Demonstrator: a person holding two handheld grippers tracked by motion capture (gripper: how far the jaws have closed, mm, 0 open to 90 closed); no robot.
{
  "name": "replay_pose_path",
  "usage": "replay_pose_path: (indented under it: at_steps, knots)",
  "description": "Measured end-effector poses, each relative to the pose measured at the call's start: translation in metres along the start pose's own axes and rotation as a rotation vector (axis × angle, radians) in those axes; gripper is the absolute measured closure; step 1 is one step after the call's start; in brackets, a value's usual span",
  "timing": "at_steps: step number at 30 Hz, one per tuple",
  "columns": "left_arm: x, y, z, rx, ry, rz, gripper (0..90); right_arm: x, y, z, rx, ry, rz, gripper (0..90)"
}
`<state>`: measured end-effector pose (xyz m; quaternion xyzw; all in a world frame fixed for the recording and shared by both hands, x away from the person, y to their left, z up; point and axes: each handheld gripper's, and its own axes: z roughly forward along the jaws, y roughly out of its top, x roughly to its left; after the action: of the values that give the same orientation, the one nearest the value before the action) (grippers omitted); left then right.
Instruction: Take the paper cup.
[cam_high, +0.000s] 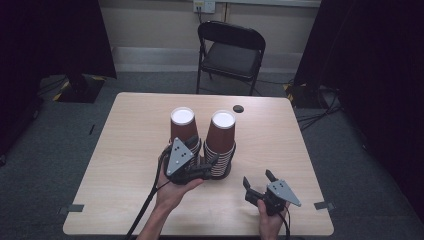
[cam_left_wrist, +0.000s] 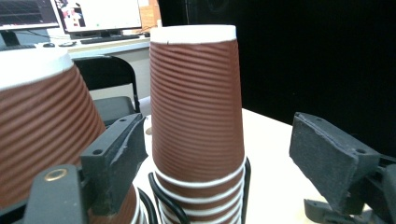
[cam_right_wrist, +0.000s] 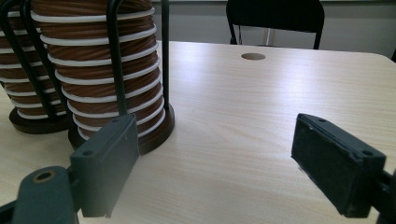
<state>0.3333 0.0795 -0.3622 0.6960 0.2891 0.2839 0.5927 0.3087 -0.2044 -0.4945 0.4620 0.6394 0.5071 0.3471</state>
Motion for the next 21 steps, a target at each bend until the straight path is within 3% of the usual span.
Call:
replay_pose_path:
  at_steps: [21]
  knots:
    - [0.005,0.031,0.028,0.017,0.019,-0.008,16.1,0.000,0.000,0.001,0.008,0.008,-0.003,15.2]
